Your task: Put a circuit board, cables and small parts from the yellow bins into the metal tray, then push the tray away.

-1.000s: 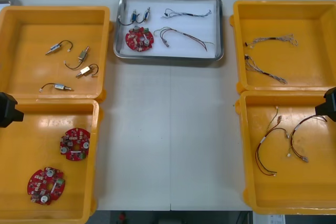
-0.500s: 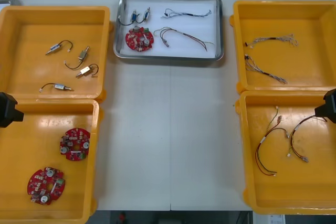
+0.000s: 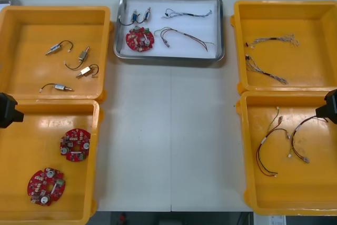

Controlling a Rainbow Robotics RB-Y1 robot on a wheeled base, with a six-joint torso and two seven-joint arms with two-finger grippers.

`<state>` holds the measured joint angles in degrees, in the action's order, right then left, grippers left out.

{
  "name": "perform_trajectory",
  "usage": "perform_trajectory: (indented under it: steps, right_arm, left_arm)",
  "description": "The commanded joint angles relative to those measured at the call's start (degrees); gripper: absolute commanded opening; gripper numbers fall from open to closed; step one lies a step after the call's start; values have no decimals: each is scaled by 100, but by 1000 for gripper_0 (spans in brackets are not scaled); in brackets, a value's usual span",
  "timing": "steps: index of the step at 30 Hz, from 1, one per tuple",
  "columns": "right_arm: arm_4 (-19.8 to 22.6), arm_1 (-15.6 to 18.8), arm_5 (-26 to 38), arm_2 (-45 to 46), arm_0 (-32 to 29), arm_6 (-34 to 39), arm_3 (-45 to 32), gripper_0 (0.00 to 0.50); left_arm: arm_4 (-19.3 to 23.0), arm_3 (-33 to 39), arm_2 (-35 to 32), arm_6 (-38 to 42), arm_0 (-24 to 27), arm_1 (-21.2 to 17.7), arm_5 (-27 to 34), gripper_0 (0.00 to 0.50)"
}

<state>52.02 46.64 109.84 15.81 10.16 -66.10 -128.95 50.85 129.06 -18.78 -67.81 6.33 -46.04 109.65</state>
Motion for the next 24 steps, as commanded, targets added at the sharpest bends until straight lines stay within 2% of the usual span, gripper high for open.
perform_trajectory:
  steps: [1, 24]
  right_arm:
    - [37, 214, 16, 141, -84, -175, -34, 500]
    - [37, 214, 16, 141, -84, -175, -34, 500]
  left_arm:
    - [39, 154, -153, -259, -88, -222, 35, 500]
    - [39, 154, -153, -259, -88, -222, 35, 500]
